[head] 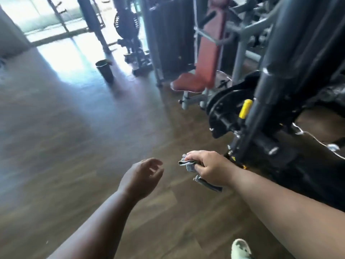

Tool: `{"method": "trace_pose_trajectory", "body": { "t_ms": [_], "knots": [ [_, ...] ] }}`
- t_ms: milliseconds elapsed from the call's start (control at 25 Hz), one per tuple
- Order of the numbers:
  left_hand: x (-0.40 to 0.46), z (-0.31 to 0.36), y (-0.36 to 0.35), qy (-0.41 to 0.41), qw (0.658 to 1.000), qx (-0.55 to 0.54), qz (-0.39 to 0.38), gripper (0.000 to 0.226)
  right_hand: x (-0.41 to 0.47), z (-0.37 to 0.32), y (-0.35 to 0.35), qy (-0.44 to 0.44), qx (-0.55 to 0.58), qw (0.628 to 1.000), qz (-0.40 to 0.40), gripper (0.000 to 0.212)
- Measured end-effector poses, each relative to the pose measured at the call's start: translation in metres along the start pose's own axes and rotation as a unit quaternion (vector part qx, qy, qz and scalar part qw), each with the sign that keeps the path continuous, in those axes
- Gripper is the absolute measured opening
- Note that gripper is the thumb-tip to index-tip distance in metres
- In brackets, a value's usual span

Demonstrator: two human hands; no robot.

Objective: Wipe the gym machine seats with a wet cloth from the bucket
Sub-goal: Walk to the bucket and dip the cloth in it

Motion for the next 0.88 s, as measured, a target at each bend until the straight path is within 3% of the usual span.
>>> {"method": "trace_pose_trajectory", "body": {
  "t_ms": [240, 440, 640, 880],
  "knots": [
    [0.036, -0.077, 0.008, 0.089, 0.995, -0.044, 0.013, 0.014, 0.106, -0.016, -0.018, 0.024, -0.03, 0.999, -0.029, 0.035],
    [0.108, -0.131, 0.037, 0.151, 0.988, -0.039, 0.006, 0.011, 0.211, -0.029, -0.024, 0.066, -0.046, 0.994, -0.072, 0.018],
    [0.168, -0.202, 0.085, 0.226, 0.97, -0.071, 0.058, 0.006, 0.335, -0.067, -0.039, 0.124, -0.073, 0.986, -0.086, 0.05],
    [0.275, -0.323, 0.126, 0.231, 0.967, -0.099, 0.053, 0.005, 0.501, -0.12, -0.073, 0.138, -0.09, 0.984, -0.065, 0.025]
  ]
}}
Point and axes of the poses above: each hand's wrist, its own x-axis towards the middle knuckle, its own y-axis out of the back of the hand, z = x × y, the point moved 9 cm from there along x, towards the middle knuckle, and after that the axes turned 7 degrees about x, right-handed, at the moved point
